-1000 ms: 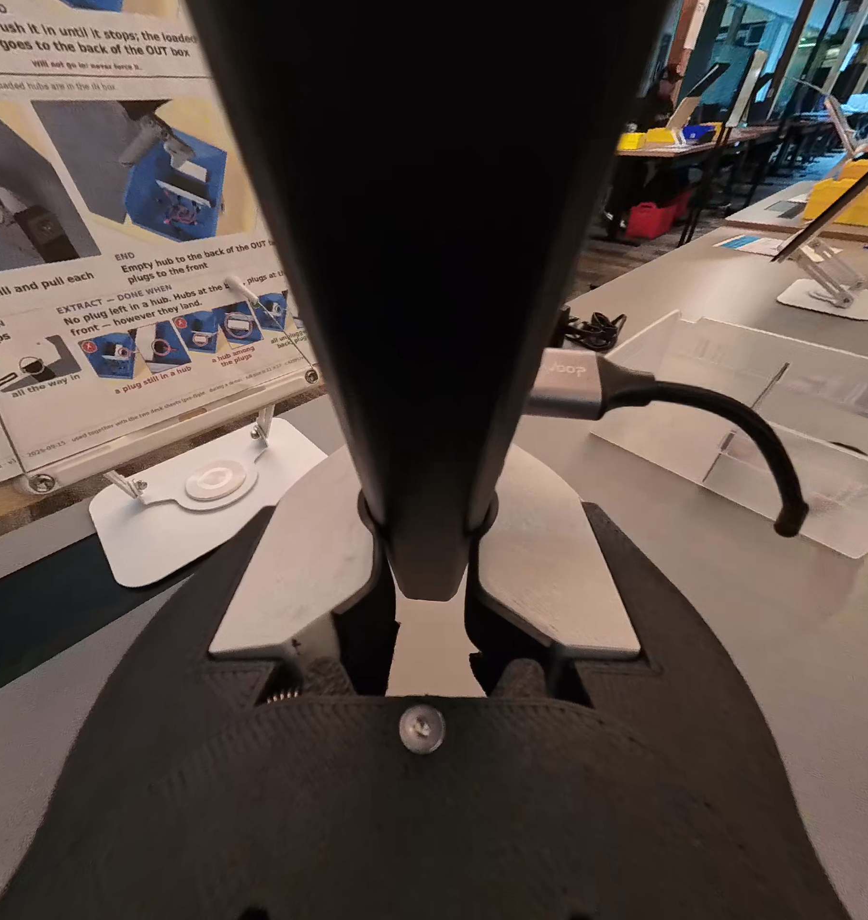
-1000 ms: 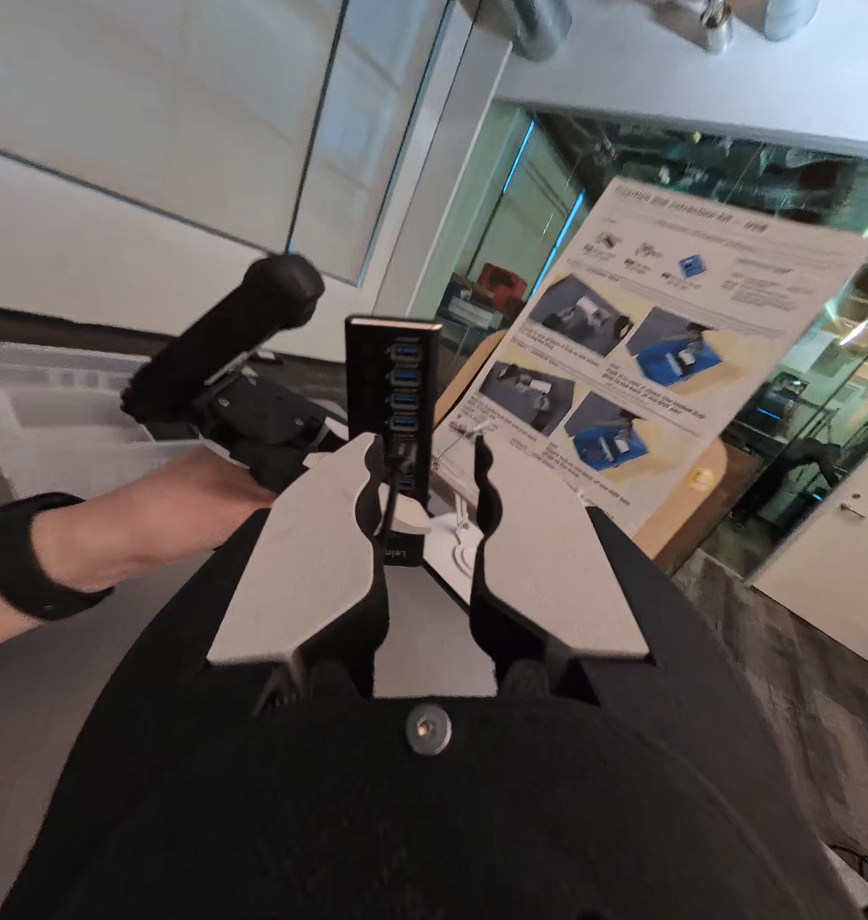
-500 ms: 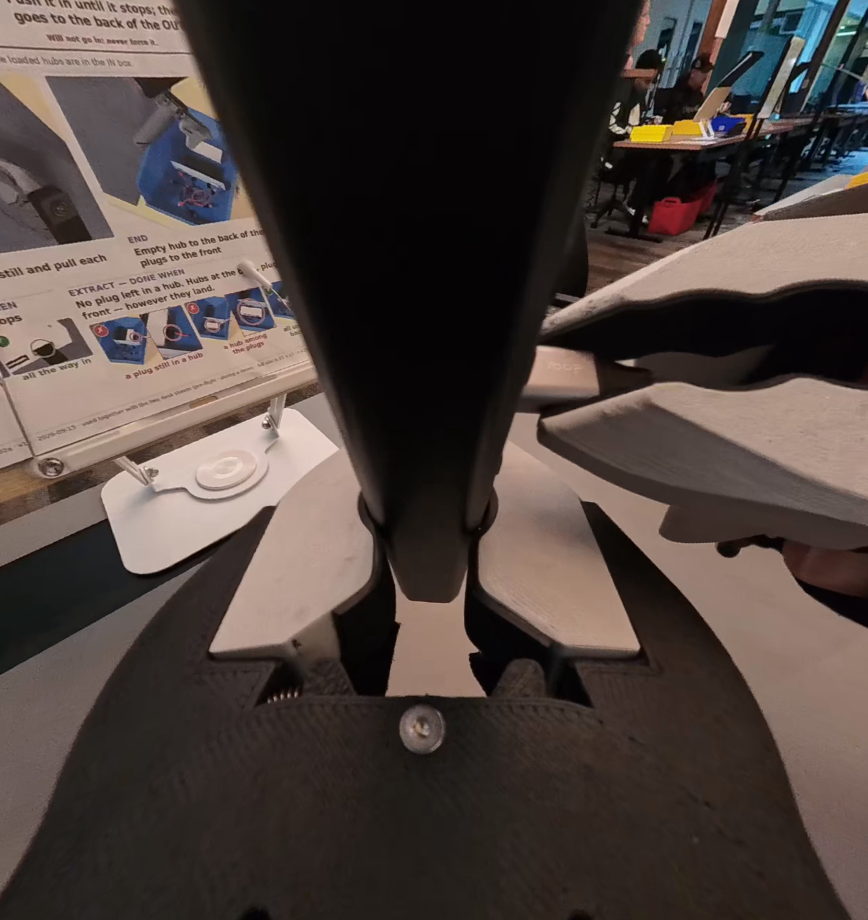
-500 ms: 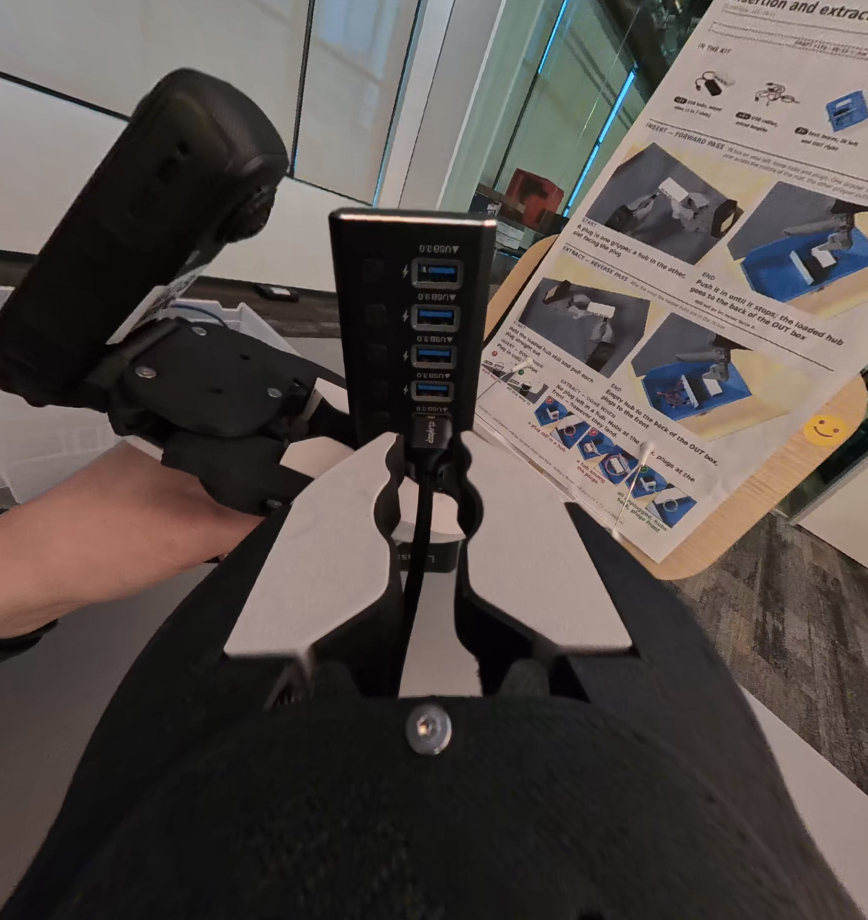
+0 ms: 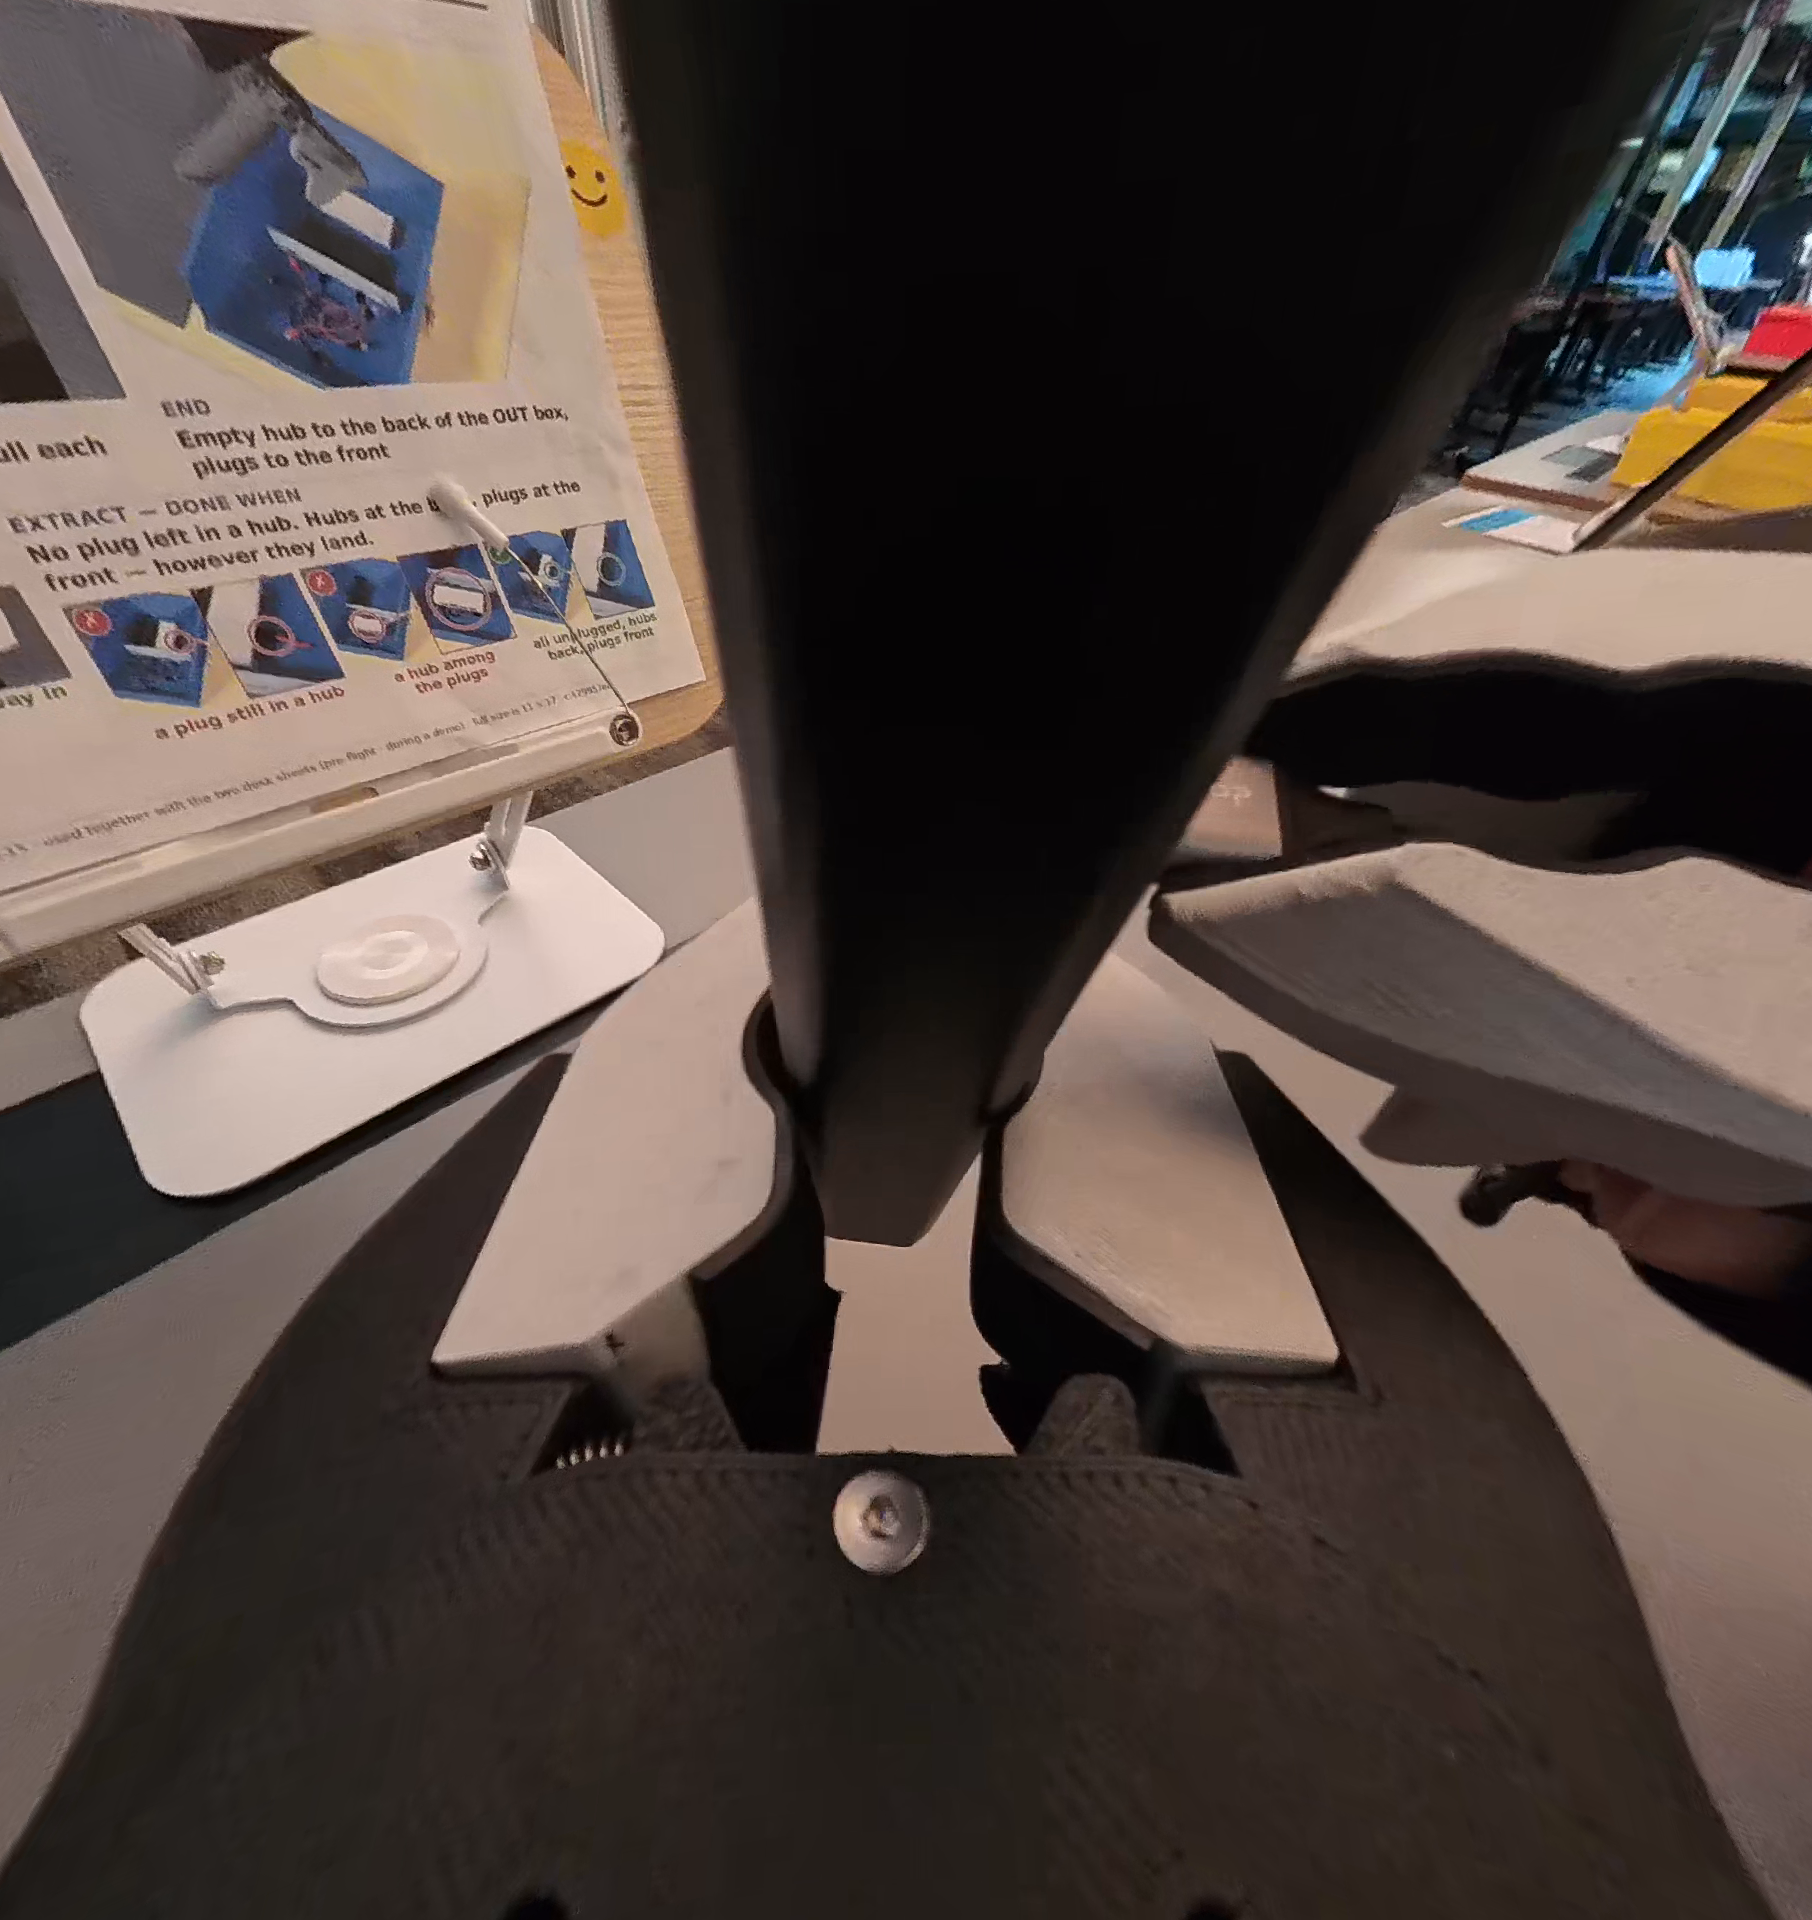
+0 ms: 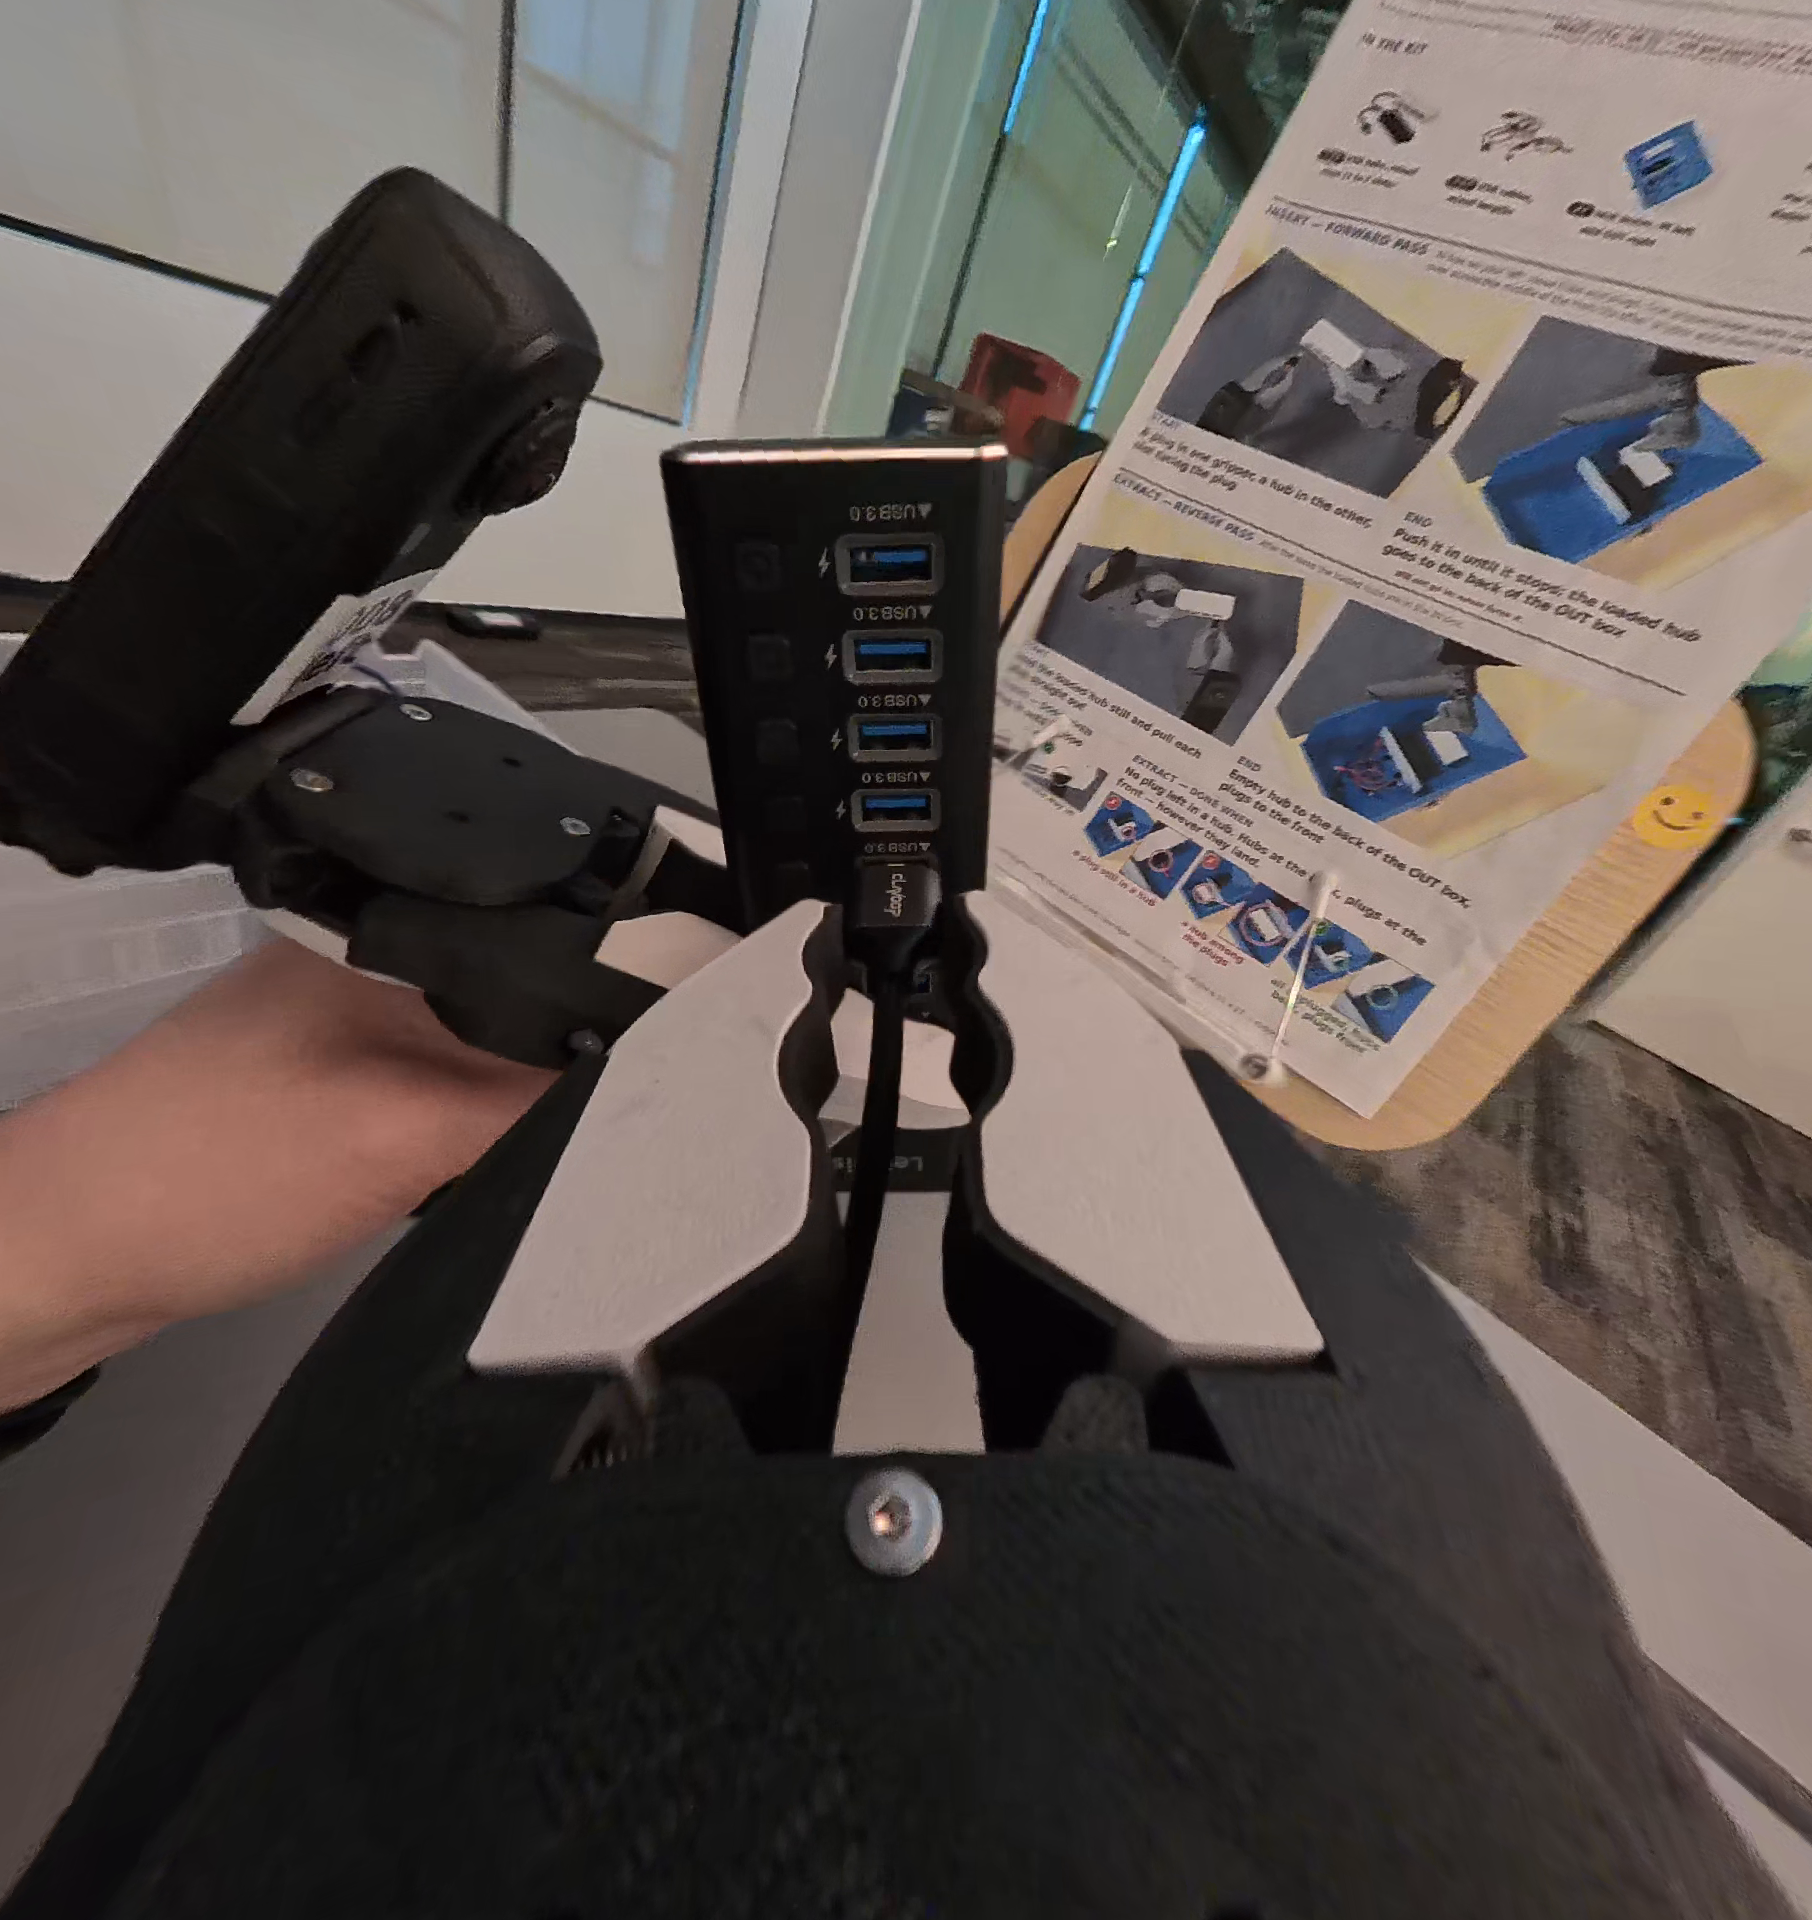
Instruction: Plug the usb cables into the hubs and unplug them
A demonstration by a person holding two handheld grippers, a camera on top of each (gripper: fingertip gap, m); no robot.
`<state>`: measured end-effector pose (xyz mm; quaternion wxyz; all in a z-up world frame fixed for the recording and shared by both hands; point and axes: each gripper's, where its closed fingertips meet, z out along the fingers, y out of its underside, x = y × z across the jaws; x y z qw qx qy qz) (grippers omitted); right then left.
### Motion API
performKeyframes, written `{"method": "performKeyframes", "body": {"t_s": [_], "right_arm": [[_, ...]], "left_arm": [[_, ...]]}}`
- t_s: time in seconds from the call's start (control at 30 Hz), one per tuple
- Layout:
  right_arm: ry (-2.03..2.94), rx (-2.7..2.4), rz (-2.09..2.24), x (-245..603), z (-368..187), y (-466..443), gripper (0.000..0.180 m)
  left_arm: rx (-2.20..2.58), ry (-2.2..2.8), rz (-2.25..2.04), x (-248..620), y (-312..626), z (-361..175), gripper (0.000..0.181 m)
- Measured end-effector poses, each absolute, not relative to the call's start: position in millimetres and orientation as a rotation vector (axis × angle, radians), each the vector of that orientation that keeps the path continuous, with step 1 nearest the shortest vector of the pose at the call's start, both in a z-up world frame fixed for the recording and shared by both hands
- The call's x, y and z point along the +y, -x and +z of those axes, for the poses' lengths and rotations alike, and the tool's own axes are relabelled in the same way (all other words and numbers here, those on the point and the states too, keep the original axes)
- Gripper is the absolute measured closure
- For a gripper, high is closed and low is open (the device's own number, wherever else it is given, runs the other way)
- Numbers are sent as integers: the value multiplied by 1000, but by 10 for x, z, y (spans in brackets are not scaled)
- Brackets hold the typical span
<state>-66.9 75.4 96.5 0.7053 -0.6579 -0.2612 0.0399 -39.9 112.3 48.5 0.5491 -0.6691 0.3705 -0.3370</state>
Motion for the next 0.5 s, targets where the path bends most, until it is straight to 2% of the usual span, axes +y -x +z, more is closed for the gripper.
{"method": "performKeyframes", "body": {"t_s": [0.17,0.33,0.5], "right_arm": [[1474,-543,179,707,1023,625,161],[1455,-522,-8,720,1011,666,162],[1453,-545,-11,683,1038,675,161]], "left_arm": [[866,1602,-873,1051,336,524,150],[837,1626,-972,1039,343,514,148],[862,1592,-945,1020,355,560,148]]}}
